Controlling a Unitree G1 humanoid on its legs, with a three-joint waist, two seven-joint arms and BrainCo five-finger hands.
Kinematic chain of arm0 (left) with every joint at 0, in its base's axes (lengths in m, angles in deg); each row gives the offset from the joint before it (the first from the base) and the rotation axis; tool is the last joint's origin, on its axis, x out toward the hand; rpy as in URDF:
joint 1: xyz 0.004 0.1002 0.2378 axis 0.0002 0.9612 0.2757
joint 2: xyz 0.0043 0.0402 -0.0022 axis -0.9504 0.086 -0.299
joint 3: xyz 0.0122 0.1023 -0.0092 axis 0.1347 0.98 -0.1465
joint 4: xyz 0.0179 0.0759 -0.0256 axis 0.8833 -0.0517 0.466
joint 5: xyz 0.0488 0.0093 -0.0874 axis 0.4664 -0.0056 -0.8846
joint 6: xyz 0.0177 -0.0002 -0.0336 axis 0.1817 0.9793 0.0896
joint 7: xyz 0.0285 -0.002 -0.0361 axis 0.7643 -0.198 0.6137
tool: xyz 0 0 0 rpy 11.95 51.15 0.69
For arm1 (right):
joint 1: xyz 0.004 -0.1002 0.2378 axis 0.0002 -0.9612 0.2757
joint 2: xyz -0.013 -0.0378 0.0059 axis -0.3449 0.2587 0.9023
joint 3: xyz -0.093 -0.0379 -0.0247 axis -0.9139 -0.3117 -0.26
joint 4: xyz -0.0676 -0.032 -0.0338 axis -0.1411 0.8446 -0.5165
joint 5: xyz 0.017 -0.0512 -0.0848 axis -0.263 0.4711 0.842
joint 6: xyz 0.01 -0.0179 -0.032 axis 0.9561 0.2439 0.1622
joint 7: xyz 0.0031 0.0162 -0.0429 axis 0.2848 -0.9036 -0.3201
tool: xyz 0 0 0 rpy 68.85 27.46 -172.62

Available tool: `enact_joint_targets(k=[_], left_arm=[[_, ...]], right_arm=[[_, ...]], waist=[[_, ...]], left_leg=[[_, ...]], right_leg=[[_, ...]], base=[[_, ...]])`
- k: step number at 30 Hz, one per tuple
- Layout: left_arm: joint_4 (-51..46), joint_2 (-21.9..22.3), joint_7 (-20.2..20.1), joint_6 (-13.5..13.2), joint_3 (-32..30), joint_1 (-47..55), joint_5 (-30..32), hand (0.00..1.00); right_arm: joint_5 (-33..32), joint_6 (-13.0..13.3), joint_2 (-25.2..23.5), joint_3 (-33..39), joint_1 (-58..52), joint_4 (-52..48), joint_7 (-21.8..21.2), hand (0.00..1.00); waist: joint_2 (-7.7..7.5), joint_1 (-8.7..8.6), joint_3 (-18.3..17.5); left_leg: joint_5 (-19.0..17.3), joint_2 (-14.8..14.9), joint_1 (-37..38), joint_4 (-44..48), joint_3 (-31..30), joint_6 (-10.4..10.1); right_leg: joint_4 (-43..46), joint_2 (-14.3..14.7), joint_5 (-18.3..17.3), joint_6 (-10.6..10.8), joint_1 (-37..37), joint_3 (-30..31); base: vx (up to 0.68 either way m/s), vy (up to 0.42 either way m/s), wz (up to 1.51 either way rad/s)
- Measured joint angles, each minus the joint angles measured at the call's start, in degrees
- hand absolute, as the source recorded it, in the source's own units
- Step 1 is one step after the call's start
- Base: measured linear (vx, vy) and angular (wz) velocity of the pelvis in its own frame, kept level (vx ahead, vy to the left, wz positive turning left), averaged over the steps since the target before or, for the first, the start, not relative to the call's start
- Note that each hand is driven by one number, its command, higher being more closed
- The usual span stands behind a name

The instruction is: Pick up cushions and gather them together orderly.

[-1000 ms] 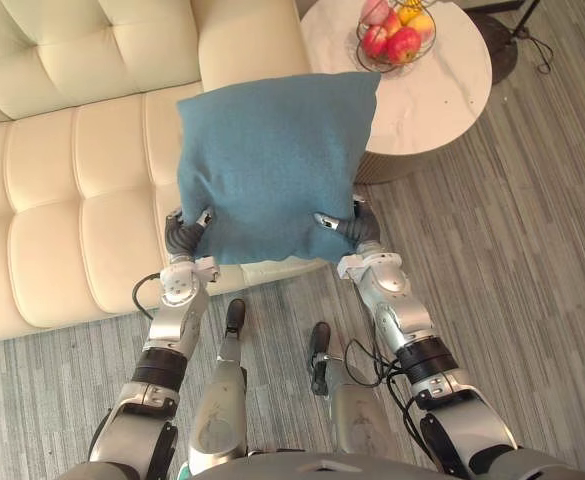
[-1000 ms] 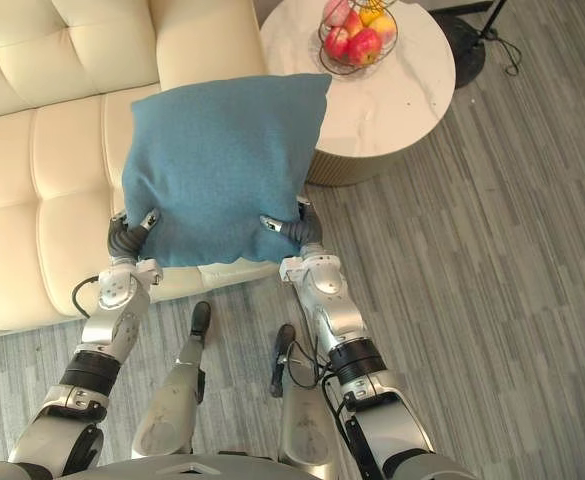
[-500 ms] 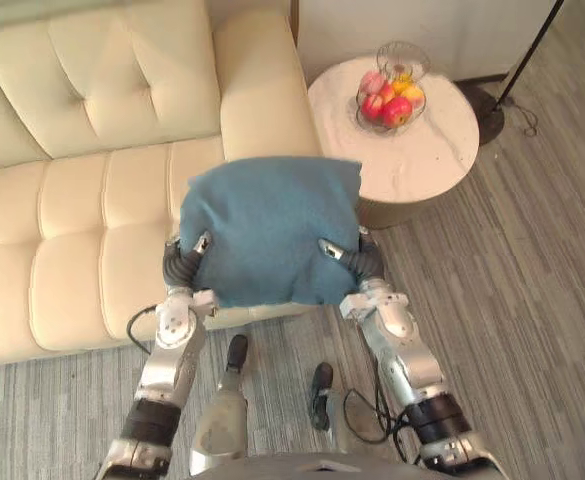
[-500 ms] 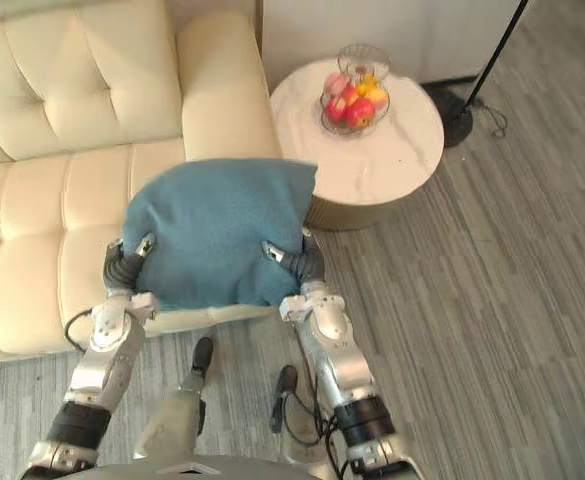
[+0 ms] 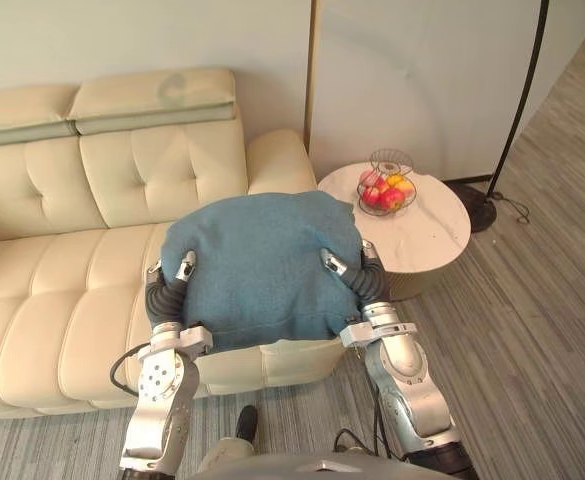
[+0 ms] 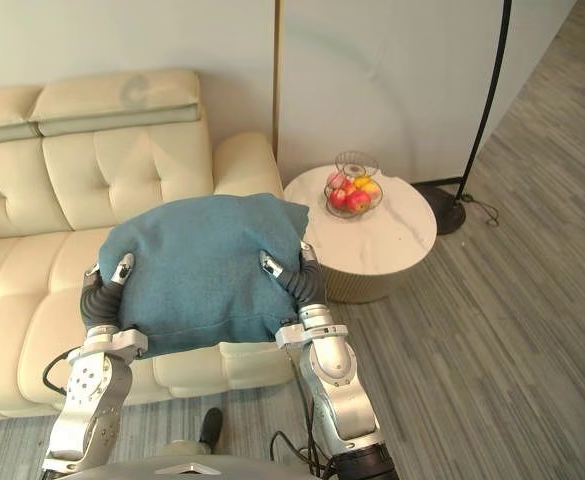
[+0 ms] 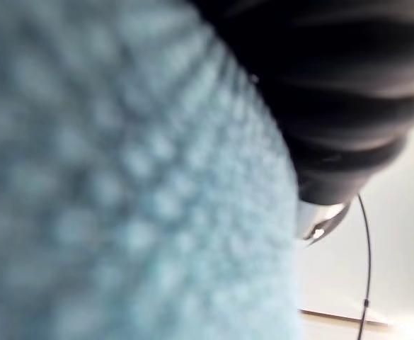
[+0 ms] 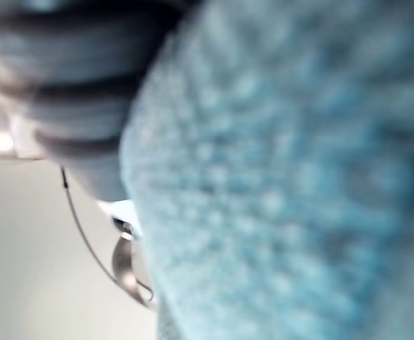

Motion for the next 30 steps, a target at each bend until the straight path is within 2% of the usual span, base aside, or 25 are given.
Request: enact_joint_targets(k=[3,5,6,7,8,9,11,12,13,14,15,16,17,19,20,21,22,23,24,25,26,27,28,29,30], left_arm=[[-0.4,0.5,0.0,-0.8,0.0,0.0,-0.1,1.0],[-1.9,0.8,0.0,-0.8,0.0,0.3,-0.3,1.0],[-2.8,1.4,0.0,-0.9,-0.1,0.3,-0.7,1.0],[-2.8,1.6,0.0,-0.9,-0.1,0.2,-0.7,1.0],[-3.0,1.8,0.0,-1.2,-0.1,0.1,-0.7,1.0],[-2.9,2.1,0.0,-1.4,0.0,0.0,-1.1,1.0],[-3.0,2.6,0.0,-1.7,0.0,-0.2,-1.2,1.0],[-3.0,2.7,0.0,-2.0,0.3,-0.6,-1.2,1.0],[-2.8,2.8,0.0,-2.1,0.5,-1.7,-1.2,1.0],[-2.4,2.8,0.0,-2.1,0.9,-2.5,-1.2,1.0],[-1.6,2.9,0.0,-2.1,1.6,-4.3,-1.3,1.0],[0.4,2.7,0.0,-2.3,2.5,-6.8,-1.3,1.0],[0.9,2.0,0.0,-2.3,2.5,-7.5,-1.3,1.0],[1.1,0.3,0.0,-2.3,2.3,-8.1,-1.3,1.0],[1.5,0.4,0.0,-2.3,2.0,-8.0,-1.3,1.0],[2.2,0.6,0.0,-2.3,1.7,-8.0,-1.3,1.0],[2.6,0.6,0.0,-2.3,1.2,-7.7,-1.1,1.0],[2.6,0.5,0.0,-2.3,1.1,-7.5,-1.1,1.0],[2.6,0.5,0.0,-2.3,0.7,-7.2,-1.0,1.0],[2.6,0.5,0.0,-2.3,0.7,-7.2,-1.0,1.0],[2.6,0.5,-0.1,-2.3,0.7,-7.2,-1.1,1.0],[2.6,0.5,-0.1,-2.2,0.7,-7.1,-1.1,1.0],[2.6,0.5,-0.1,-2.1,0.7,-6.9,-1.1,1.0],[2.6,0.6,-0.3,-2.0,0.7,-6.9,-1.1,1.0],[2.6,1.0,-0.7,-1.7,1.0,-6.8,-1.0,1.0]], right_arm=[[0.4,0.8,0.0,-0.1,0.0,-1.9,0.1,1.0],[0.6,1.2,0.0,-0.3,0.0,-2.8,0.2,1.0],[0.6,1.2,0.1,-0.3,0.2,-3.5,0.4,1.0],[0.6,1.2,0.0,-0.2,0.3,-3.5,0.4,1.0],[0.6,1.6,0.1,0.3,1.5,-3.1,0.4,1.0],[0.7,1.6,0.2,0.4,2.5,-2.9,0.7,1.0],[0.7,1.6,0.4,0.6,2.8,-2.8,0.7,1.0],[0.6,1.6,0.4,1.0,3.0,-2.8,0.7,1.0],[0.6,1.7,0.6,1.6,3.7,-2.8,0.9,1.0],[0.5,1.8,0.8,2.2,4.0,-2.8,0.9,1.0],[0.5,1.9,1.0,3.5,4.3,-2.8,1.0,1.0],[0.6,2.0,0.4,5.0,4.6,-2.2,1.9,1.0],[0.6,2.1,-0.2,5.1,4.6,-1.7,2.2,1.0],[0.7,2.2,-2.4,5.0,4.6,-0.7,2.7,1.0],[0.8,2.2,-3.3,5.0,4.6,-0.1,2.7,1.0],[0.7,2.2,-3.9,4.8,4.9,1.6,2.8,1.0],[0.7,2.2,-3.9,4.6,5.3,3.7,2.7,1.0],[0.7,2.2,-3.9,4.5,5.4,4.5,2.7,1.0],[0.7,2.0,-4.0,4.2,5.4,6.1,2.7,1.0],[0.7,1.8,-3.9,4.2,5.4,6.3,2.7,1.0],[0.6,1.8,-3.8,4.2,5.4,6.3,2.5,1.0],[0.6,1.8,-3.7,4.2,5.4,6.2,2.4,1.0],[0.4,1.8,-3.7,4.3,5.4,6.2,2.0,1.0],[0.0,1.8,-3.5,4.4,5.6,6.2,1.7,1.0],[-0.4,1.8,-3.1,4.8,5.5,6.3,1.6,1.0]], waist=[[0.35,-0.05,-0.1],[0.84,0.46,-0.1],[1.7,0.23,-0.1],[1.36,0.05,-0.2],[-0.25,0.23,0.1],[-0.13,0.06,0.0],[0.1,-0.48,-0.1],[0.26,-1.11,-0.3],[0.69,-1.75,-0.6],[0.85,-2.03,-0.7],[1.11,-2.44,-0.8],[-0.2,-2.92,-0.9],[-1.97,-3.76,-1.0],[-5.3,-3.64,-0.8],[-5.49,-3.49,-0.7],[-5.36,-2.68,-0.4],[-5.05,-1.93,-0.1],[-4.97,-1.92,0.2],[-4.64,-2.63,1.5],[-4.59,-3.2,2.7],[-4.61,-3.79,3.3],[-4.65,-4.12,3.4],[-5.03,-4.43,3.6],[-5.22,-4.97,3.9],[-4.51,-6.29,4.4]], left_leg=[[1.0,-0.6,-1.0,0.9,-3.5,-0.5],[-0.3,-1.3,-3.5,3.1,-5.3,-0.9],[-3.8,-0.4,-6.1,3.5,-0.8,3.5],[-6.0,-0.1,-6.6,3.6,2.6,6.5],[-8.1,0.5,-8.7,6.3,11.5,8.1],[-8.3,0.8,-9.7,11.8,17.6,7.8],[-9.6,3.5,-9.1,17.3,23.2,7.0],[-11.2,6.3,-8.0,19.7,26.4,6.6],[-11.8,9.5,-6.7,20.1,29.7,5.6],[-11.7,10.5,-6.1,19.7,30.8,5.1],[-10.1,11.4,-4.7,17.8,31.7,3.2],[-8.7,8.2,-3.6,13.8,31.4,0.4],[-8.1,5.8,-3.1,11.7,31.3,1.4],[-8.4,2.3,-3.5,12.1,31.6,3.6],[-9.4,1.6,-4.5,13.8,31.7,4.7],[-10.8,0.9,-5.0,15.2,32.6,5.8],[-12.1,0.5,-4.7,16.0,33.5,6.5],[-12.4,0.3,-4.5,16.1,33.6,6.9],[-13.0,0.3,-3.7,16.1,32.5,7.9],[-12.7,0.3,-3.1,15.2,31.3,8.4],[-12.5,0.2,-3.1,14.0,30.1,8.8],[-12.0,0.1,-3.1,12.7,29.8,9.2],[-11.6,-0.4,-3.0,10.6,29.8,9.0],[-10.9,-1.4,-3.3,9.0,29.1,8.6],[-10.1,-1.9,-3.1,7.6,28.0,8.2]], right_leg=[[3.3,-0.4,-1.7,-0.1,-0.3,-2.7],[6.7,-1.2,-3.8,-0.7,-2.1,-5.1],[6.0,-1.4,-3.4,-0.7,-2.0,-8.3],[5.0,-2.6,-2.9,-1.0,-2.2,-9.0],[3.8,-5.5,-1.5,-2.0,-3.1,-11.2],[3.2,-7.6,0.7,-1.3,-3.0,-13.0],[2.6,-8.8,1.9,-1.1,-1.9,-15.1],[2.3,-9.4,2.5,-0.9,-1.5,-16.3],[2.1,-9.6,3.3,-0.1,-1.5,-17.3],[2.0,-9.8,3.7,0.5,-1.5,-17.9],[1.8,-10.1,4.6,1.6,-1.4,-18.3],[0.5,-12.2,7.0,2.5,-1.1,-17.6],[-1.1,-13.5,8.7,2.4,-0.9,-15.4],[-3.0,-16.3,10.9,3.3,-1.0,-12.8],[-2.4,-17.3,12.2,3.4,-1.5,-12.7],[1.2,-19.2,13.2,2.3,-3.8,-11.2],[5.3,-20.5,14.2,0.0,-6.4,-9.3],[6.6,-20.8,14.7,-0.9,-7.2,-8.3],[11.4,-19.3,10.6,-1.9,-9.0,-3.4],[13.6,-15.4,4.6,-1.3,-9.3,0.3],[13.8,-11.3,1.1,-0.9,-9.7,2.9],[12.6,-8.3,-0.4,-0.8,-9.9,3.6],[8.3,-3.9,-1.1,-1.1,-9.8,3.5],[2.6,-0.4,0.8,-2.7,-9.2,5.4],[-0.6,0.1,3.8,-2.5,-7.6,5.1]], base=[[-0.05,-0.05,0.58],[-0.13,-0.061,0.75],[-0.17,-0.03,0.88],[-0.17,0.042,1.09],[-0.09,0.093,0.9],[-0.08,0.067,0.9],[-0.02,0.055,0.67],[-0.03,0.21,0.64],[-0.04,0.251,0.58],[-0.04,0.266,0.54],[-0.04,0.363,0.58],[-0.04,0.383,0.67],[-0.04,0.482,0.59],[-0.03,0.386,0.25],[-0.06,0.349,-0.05],[-0.09,0.33,-0.24],[-0.08,0.271,-0.32],[-0.07,0.216,-0.18],[-0.07,0.131,0.14],[-0.1,0.098,0.35],[-0.09,0.035,0.44],[-0.06,0.001,0.47],[-0.02,-0.049,0.51],[0.01,-0.052,0.75],[0.03,-0.018,0.64]])
